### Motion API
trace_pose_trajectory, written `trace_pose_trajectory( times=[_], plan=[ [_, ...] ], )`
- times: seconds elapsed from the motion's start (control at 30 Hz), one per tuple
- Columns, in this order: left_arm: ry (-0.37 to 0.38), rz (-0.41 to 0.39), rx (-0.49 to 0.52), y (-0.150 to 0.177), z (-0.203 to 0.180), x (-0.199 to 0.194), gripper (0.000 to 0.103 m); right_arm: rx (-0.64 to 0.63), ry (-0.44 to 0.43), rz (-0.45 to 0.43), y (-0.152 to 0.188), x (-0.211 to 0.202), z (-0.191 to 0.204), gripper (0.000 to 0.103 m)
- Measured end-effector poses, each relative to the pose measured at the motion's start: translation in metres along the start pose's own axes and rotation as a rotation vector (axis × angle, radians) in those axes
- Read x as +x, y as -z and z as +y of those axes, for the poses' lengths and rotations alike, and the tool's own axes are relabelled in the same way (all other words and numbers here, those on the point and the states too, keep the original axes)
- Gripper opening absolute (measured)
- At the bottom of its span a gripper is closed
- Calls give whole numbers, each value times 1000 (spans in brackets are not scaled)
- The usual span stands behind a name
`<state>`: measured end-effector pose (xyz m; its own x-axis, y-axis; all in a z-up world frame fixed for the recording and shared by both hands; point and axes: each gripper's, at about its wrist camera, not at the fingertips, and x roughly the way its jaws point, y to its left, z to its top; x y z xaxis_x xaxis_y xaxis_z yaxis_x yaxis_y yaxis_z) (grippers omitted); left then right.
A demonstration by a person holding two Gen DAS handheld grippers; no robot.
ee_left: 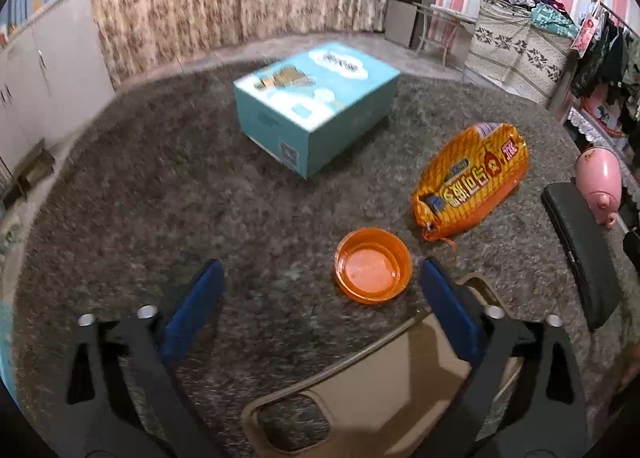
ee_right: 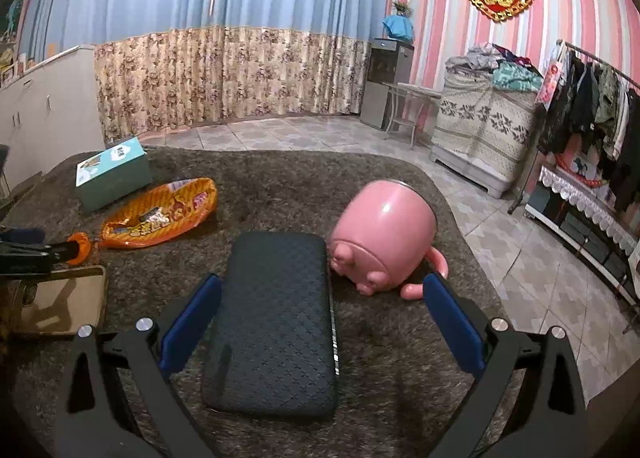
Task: Collect trash
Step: 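Close the left tool on the rim of the orange round bowl, then grasp the orange snack bag with the right tool while the left tool lifts the bowl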
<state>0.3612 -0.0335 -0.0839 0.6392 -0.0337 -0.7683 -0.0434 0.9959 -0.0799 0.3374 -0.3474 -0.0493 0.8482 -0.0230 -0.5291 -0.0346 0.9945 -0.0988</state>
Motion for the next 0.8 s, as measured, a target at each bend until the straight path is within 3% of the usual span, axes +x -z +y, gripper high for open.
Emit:
trace_pose_trajectory(
  times=[0.1,0.23,0.37,0.47,0.8],
  plan=[
    [34,-10,1,3,0,1,74,3,-18,-6,-5,-2,3,98],
    [114,-21,38,4,-5,0,40,10,-67,-2,-17,1,22,98],
    [151,-41,39,6,-5,-9,39,-5,-113,2,-29,6,46,98],
    [138,-83,32,10,10,-31,39,-32,-147,17,-35,15,70,98],
    [-6,-161,-73,32,110,-99,39,-145,-249,110,-36,54,169,97]
  ],
)
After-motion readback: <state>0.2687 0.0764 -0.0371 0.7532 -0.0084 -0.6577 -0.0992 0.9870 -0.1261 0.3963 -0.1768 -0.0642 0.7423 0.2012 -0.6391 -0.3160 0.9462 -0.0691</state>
